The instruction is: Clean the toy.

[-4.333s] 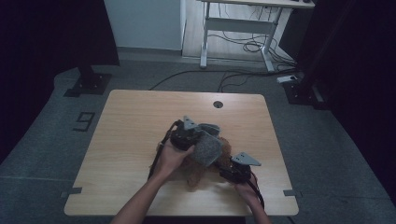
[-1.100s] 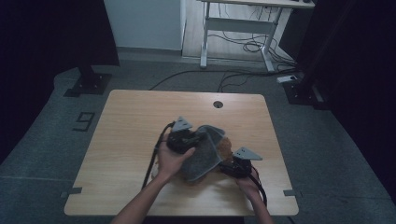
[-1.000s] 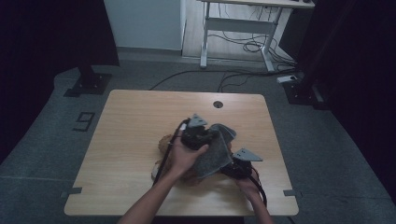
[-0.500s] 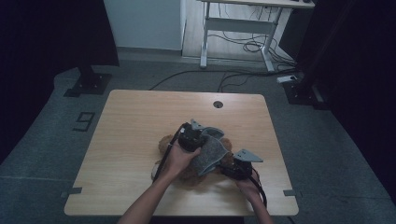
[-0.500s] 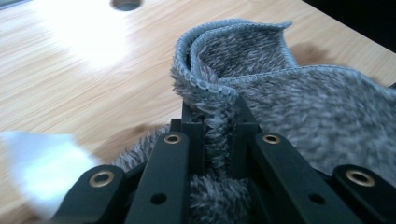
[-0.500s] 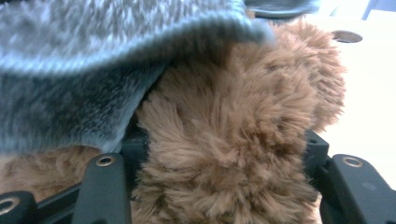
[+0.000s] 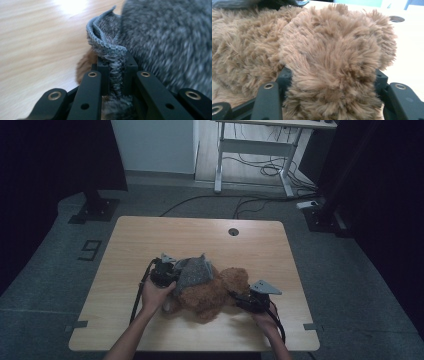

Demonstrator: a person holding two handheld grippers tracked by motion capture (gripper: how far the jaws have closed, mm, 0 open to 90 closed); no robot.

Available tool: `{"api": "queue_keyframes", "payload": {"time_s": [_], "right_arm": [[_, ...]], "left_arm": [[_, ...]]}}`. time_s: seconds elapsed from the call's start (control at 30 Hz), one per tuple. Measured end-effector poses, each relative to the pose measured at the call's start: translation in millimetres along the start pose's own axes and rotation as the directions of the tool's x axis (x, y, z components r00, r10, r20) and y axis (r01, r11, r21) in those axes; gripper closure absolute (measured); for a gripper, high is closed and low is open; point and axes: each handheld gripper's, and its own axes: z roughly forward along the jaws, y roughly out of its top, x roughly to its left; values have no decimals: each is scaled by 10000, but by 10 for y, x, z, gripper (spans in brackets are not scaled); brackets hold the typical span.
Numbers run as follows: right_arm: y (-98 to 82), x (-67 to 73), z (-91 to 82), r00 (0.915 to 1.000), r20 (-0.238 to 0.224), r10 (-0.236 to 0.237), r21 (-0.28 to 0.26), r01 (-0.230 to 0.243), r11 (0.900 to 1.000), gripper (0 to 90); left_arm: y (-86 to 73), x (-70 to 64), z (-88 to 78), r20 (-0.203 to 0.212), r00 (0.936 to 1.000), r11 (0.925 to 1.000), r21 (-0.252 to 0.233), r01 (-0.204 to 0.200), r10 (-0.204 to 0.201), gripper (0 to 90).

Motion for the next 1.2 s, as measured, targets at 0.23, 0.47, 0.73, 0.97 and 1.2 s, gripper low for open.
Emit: {"api": "queue_keyframes", "payload": {"time_s": [0.23, 0.47, 0.73, 0.97, 1.2], "right_arm": [[-3, 5, 2, 10000, 35, -23, -28, 23, 10000, 404], [-5, -11, 5, 10000, -6, 27, -38, -27, 10000, 404], [7, 6, 41, 9999, 153, 25, -72, -24, 10000, 410], [77, 105, 248, 9980, 629, -78, -216, 92, 9997, 421], [144, 133, 470, 9955, 923, -224, -422, 264, 9988, 420]], "left_arm": [[-134, 111, -55, -215, 9998, 9998, 222, -4, 9, 805], [-429, 271, 0, -264, 9989, 9953, 869, 418, -396, 805], [-14, 199, -352, 517, 9969, 9938, -902, 646, -601, 805], [680, -431, -375, 1981, 9795, 9840, -1780, -12, 370, 804], [986, -1097, 24, 2948, 9488, 9850, -1585, -682, 1131, 803]]}}
